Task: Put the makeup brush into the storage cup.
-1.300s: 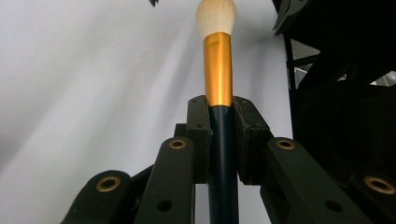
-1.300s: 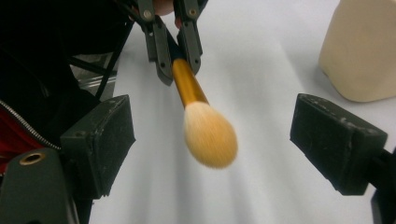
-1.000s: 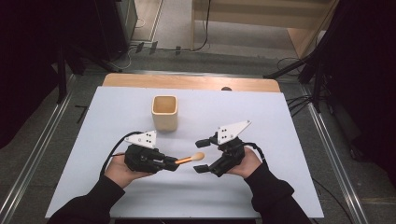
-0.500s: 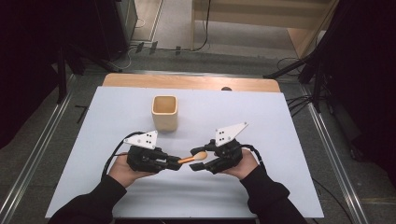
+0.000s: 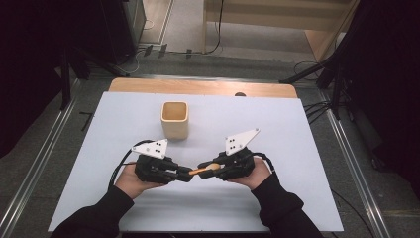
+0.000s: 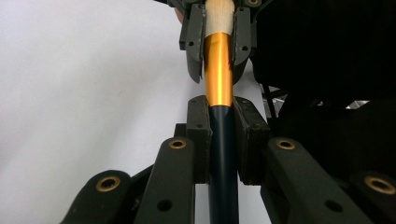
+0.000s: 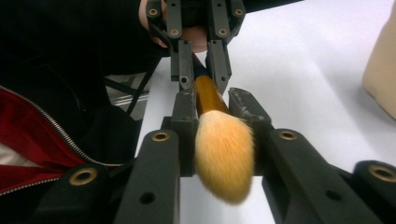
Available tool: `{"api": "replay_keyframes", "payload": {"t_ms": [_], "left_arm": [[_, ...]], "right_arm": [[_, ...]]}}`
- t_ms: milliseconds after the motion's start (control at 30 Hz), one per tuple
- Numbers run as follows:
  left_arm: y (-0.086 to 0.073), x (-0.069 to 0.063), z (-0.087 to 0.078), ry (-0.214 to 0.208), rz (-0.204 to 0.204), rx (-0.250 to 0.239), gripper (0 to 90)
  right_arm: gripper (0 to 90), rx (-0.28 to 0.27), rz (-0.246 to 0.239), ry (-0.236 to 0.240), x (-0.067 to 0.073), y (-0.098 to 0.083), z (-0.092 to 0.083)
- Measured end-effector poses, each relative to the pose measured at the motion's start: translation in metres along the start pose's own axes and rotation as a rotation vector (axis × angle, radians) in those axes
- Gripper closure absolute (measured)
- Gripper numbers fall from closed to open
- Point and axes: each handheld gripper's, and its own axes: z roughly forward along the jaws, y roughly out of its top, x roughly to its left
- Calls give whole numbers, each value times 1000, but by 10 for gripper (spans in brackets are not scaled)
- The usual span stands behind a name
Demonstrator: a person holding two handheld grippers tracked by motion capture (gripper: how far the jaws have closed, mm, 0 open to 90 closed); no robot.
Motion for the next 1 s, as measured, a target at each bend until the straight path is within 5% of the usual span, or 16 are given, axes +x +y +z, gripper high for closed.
{"api": "replay_keyframes", "payload": {"t_ms": [533, 767, 900, 1000], "left_arm": [[1, -1, -2, -10, -1, 10, 760], [7, -6, 1, 42, 2, 37, 324], [10, -11, 3, 70, 15, 70, 196], [13, -14, 4, 51, 33, 94, 136]], "right_arm": [[778, 17, -13, 34, 0, 5, 0], [777, 61, -6, 21, 1, 8, -3], [778, 69, 1, 17, 2, 10, -4], [777, 96, 0, 13, 4, 13, -5]]}}
